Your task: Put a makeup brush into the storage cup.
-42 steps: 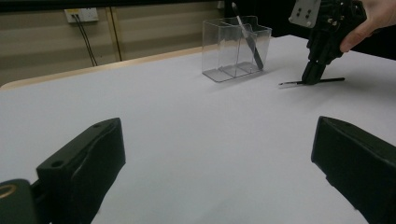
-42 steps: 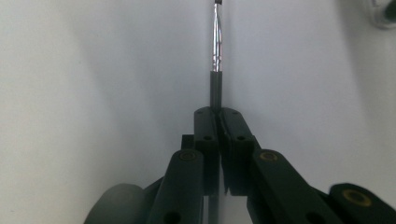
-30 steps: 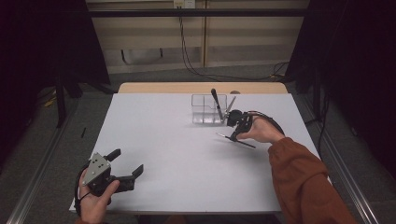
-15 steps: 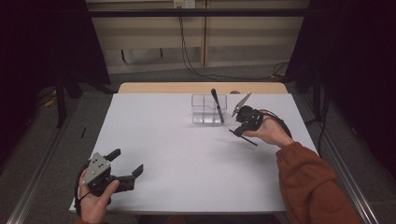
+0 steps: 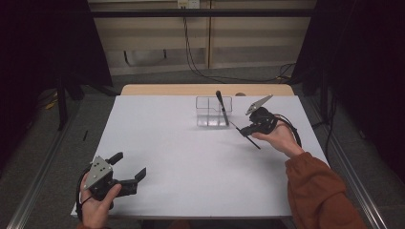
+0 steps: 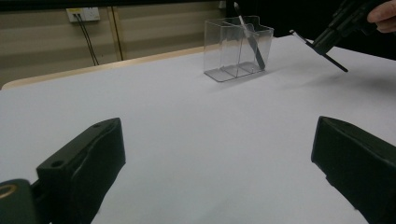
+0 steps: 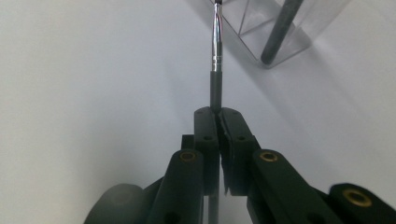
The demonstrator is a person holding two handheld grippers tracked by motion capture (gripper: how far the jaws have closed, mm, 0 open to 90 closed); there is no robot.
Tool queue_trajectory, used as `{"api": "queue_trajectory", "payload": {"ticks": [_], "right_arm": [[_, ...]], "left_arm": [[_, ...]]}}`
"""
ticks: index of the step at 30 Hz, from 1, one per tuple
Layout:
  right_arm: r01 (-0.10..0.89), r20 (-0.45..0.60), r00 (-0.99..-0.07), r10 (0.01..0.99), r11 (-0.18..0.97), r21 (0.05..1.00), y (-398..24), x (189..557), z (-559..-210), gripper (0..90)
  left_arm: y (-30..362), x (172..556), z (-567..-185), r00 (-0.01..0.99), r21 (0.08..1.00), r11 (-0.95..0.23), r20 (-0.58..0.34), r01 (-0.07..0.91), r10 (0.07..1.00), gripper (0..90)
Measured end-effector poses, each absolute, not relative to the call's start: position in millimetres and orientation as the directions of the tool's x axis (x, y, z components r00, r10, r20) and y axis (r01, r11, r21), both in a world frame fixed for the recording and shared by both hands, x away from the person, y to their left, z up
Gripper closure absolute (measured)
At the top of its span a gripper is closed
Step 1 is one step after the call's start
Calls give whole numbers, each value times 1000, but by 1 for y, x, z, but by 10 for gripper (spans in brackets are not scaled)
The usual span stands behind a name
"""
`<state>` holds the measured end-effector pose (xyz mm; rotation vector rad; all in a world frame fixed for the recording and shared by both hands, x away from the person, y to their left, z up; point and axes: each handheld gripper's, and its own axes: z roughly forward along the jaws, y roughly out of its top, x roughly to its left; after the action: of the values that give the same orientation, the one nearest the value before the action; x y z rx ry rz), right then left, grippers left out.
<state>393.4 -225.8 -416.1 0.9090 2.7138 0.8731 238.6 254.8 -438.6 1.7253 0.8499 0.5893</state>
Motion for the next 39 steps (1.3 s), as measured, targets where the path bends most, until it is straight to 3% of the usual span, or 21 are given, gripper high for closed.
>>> {"api": "queue_trajectory", "payload": {"ticks": [39], "right_arm": [[431, 121, -738, 664, 325, 842, -260, 375, -424, 859]], "left_arm": [[255, 240, -439, 612, 958, -151, -31, 244, 790, 30]]}}
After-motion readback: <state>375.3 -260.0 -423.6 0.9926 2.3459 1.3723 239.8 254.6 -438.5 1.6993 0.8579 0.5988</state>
